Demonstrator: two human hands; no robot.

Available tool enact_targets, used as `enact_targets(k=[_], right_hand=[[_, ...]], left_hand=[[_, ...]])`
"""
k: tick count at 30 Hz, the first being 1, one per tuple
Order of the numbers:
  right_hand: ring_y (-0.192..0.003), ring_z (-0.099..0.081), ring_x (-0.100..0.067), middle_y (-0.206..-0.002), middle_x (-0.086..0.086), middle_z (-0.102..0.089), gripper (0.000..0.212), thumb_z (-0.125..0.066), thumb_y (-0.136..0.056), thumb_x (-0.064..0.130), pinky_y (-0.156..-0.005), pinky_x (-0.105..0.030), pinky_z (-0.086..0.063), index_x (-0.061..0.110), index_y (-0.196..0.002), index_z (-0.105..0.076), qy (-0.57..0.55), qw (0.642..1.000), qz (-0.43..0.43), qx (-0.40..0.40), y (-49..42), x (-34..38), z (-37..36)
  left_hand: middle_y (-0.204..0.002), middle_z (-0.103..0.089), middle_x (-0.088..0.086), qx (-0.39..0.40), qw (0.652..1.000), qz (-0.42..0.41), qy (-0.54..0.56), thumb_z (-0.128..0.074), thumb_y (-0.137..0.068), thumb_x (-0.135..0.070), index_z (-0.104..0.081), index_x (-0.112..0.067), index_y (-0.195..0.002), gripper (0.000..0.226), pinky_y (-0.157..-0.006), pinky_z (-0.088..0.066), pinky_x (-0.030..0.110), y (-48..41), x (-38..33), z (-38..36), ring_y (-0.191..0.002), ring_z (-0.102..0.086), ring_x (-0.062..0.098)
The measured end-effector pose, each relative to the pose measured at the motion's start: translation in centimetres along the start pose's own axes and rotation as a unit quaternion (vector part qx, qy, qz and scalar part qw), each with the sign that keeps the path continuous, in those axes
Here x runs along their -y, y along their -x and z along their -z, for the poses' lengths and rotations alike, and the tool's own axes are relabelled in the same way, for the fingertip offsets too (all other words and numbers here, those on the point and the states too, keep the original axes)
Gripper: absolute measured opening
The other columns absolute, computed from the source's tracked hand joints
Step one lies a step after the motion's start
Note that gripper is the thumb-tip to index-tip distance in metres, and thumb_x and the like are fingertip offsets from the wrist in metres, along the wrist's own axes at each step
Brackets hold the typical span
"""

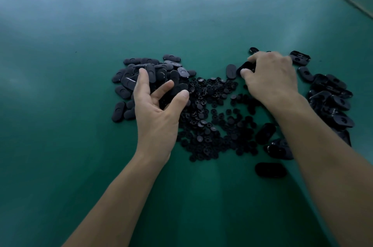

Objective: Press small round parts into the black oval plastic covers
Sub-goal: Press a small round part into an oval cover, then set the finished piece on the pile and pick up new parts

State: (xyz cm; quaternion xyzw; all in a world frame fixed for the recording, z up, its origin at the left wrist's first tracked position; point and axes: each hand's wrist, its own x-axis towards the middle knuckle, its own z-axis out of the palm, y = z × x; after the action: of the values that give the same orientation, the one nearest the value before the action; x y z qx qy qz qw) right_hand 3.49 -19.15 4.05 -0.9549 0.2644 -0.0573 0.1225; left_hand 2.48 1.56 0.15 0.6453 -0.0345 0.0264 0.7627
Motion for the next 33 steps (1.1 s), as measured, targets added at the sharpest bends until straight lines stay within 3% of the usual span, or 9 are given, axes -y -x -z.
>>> enact_targets(k=[4,8,10,13,17,21,23,29,33], right_hand=[[-0.107,-0.056,-0.024,-0.126,-0.009,-0.059,0.038,-0.074,-0.089,0.025,-0.092,-0.038,-0.049,0.020,-0.125,-0.061,-0.135,0.990,0.001,-0.038,0.0,-0.5,-0.3],[-0.101,-0.059,-0.019,-0.105,-0.006,-0.066,0.039,-0.079,-0.085,0.018,-0.092,-0.032,-0.050,0.020,-0.121,-0.064,-0.227,0.973,-0.014,-0.043,0.2,-1.2,-0.4],[-0.102,-0.057,-0.018,-0.098,-0.004,-0.066,0.032,-0.079,-0.085,0.022,-0.084,-0.021,-0.046,0.021,-0.115,-0.067,-0.242,0.969,-0.014,-0.059,0.4,-1.6,-0.4],[-0.081,-0.065,-0.005,-0.078,0.014,-0.063,0.024,-0.082,-0.081,0.026,-0.065,-0.005,-0.045,0.024,-0.103,-0.070,-0.292,0.952,0.004,-0.091,1.3,-1.5,0.1],[-0.078,-0.071,-0.003,-0.082,0.011,-0.073,0.019,-0.085,-0.077,0.016,-0.077,-0.019,-0.055,0.024,-0.089,-0.073,-0.447,0.886,0.111,-0.055,3.9,0.4,0.7],[-0.085,-0.074,-0.015,-0.089,-0.001,-0.077,0.018,-0.080,-0.077,-0.003,-0.081,-0.026,-0.058,0.011,-0.086,-0.074,-0.566,0.800,0.198,0.035,6.6,2.0,-0.1],[-0.086,-0.074,-0.017,-0.091,-0.004,-0.077,0.021,-0.077,-0.078,-0.007,-0.081,-0.026,-0.058,0.008,-0.092,-0.073,-0.585,0.779,0.214,0.065,7.4,1.9,-0.5],[-0.094,-0.072,-0.013,-0.104,0.000,-0.074,0.038,-0.071,-0.080,-0.009,-0.082,-0.022,-0.055,0.019,-0.107,-0.067,-0.597,0.771,0.204,0.085,8.2,1.4,-1.4],[-0.085,-0.073,-0.011,-0.096,0.002,-0.075,0.030,-0.078,-0.082,0.002,-0.078,-0.021,-0.056,0.023,-0.102,-0.070,-0.571,0.805,0.153,0.060,8.2,1.0,-1.6]], left_hand=[[-0.159,-0.019,-0.015,0.005,1.000,-0.019,-0.015,-0.074,-0.079,-0.019,-0.018,-0.021,-0.158,0.097,-0.088,-0.055,0.024,0.2,-0.1,0.0,-0.120,-0.057,-0.002],[-0.149,-0.038,-0.009,0.013,0.999,-0.043,-0.024,-0.073,-0.082,-0.018,-0.043,-0.030,-0.140,0.067,-0.086,-0.055,0.022,0.2,0.1,0.1,-0.115,-0.060,0.001],[-0.134,-0.056,-0.003,0.023,0.999,-0.036,-0.014,-0.073,-0.082,-0.017,-0.056,-0.029,-0.128,0.050,-0.086,-0.057,0.028,0.2,0.1,0.1,-0.106,-0.063,0.005],[-0.096,-0.071,-0.002,0.067,0.997,-0.043,0.002,-0.070,-0.087,-0.013,-0.068,-0.017,-0.111,0.024,-0.076,-0.060,0.034,0.6,-0.1,0.1,-0.083,-0.068,0.011],[-0.078,-0.072,0.003,0.108,0.993,-0.037,0.009,-0.067,-0.092,-0.014,-0.072,-0.014,-0.102,0.011,-0.057,-0.057,0.025,1.1,-0.5,0.0,-0.063,-0.069,0.014],[-0.078,-0.074,0.006,0.119,0.993,-0.007,0.008,-0.066,-0.089,-0.031,-0.072,-0.018,-0.104,0.020,-0.057,-0.057,0.026,1.3,-0.8,-0.2,-0.063,-0.071,0.018],[-0.078,-0.075,0.006,0.118,0.993,-0.006,0.012,-0.066,-0.089,-0.033,-0.072,-0.020,-0.102,0.020,-0.058,-0.057,0.027,1.2,-0.8,-0.2,-0.064,-0.072,0.020],[-0.082,-0.077,0.006,0.113,0.993,-0.011,0.019,-0.073,-0.090,-0.010,-0.074,-0.016,-0.098,0.010,-0.064,-0.058,0.024,1.1,-0.4,0.0,-0.069,-0.072,0.016],[-0.080,-0.075,0.004,0.106,0.994,-0.023,0.032,-0.073,-0.088,-0.004,-0.073,-0.016,-0.095,0.014,-0.066,-0.058,0.022,1.0,-0.4,0.0,-0.069,-0.072,0.014]])
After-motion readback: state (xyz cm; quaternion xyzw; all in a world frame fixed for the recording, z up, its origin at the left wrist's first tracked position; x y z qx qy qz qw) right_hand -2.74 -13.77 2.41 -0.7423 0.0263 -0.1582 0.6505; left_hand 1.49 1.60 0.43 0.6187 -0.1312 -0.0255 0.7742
